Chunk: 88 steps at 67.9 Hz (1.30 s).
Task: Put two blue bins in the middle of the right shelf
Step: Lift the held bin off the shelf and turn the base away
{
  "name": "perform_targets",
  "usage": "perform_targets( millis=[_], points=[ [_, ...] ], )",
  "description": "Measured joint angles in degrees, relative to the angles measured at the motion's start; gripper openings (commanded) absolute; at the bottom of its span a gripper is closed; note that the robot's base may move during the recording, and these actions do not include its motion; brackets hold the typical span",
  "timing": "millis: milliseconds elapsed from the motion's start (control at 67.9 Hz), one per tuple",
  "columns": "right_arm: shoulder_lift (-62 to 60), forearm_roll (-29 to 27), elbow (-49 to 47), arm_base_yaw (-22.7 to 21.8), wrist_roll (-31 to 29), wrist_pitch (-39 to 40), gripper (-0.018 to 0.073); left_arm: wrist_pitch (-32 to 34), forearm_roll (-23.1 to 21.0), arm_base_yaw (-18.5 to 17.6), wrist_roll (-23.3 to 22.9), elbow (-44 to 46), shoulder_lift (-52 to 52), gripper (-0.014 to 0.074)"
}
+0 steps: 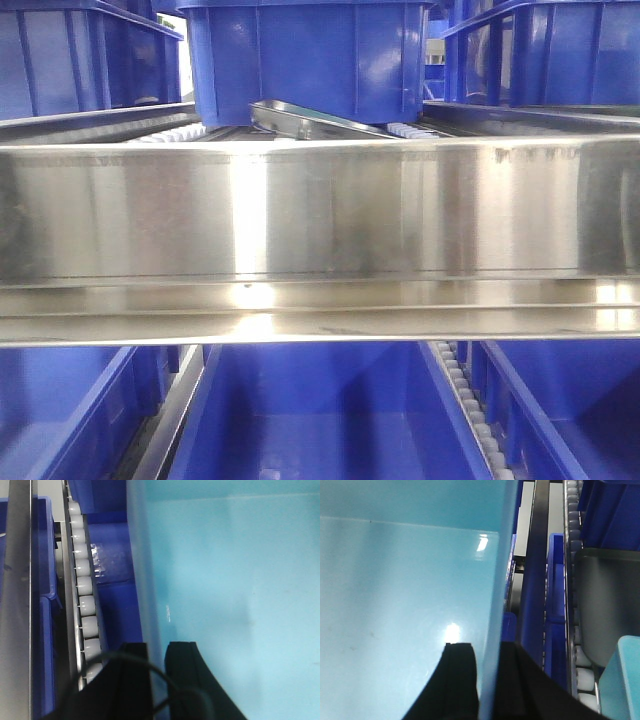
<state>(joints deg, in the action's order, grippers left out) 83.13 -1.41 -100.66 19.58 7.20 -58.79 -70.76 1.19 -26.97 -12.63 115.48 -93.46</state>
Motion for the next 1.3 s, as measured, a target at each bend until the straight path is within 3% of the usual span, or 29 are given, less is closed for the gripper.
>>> perform_targets(
  millis=[795,1296],
  points=[
    [0.0,0.0,-0.1,0.0,0.0,0.0,-0.0153,-0.1,0.0,-0.1,0.0,0.0,0.0,-0.0111],
    [0.0,0.9,-0.2,-0.1,0.1,1.4,-0.0153,9.0,0.5,-0.1,0.2,0.0,0.0,-0.0111]
  ],
)
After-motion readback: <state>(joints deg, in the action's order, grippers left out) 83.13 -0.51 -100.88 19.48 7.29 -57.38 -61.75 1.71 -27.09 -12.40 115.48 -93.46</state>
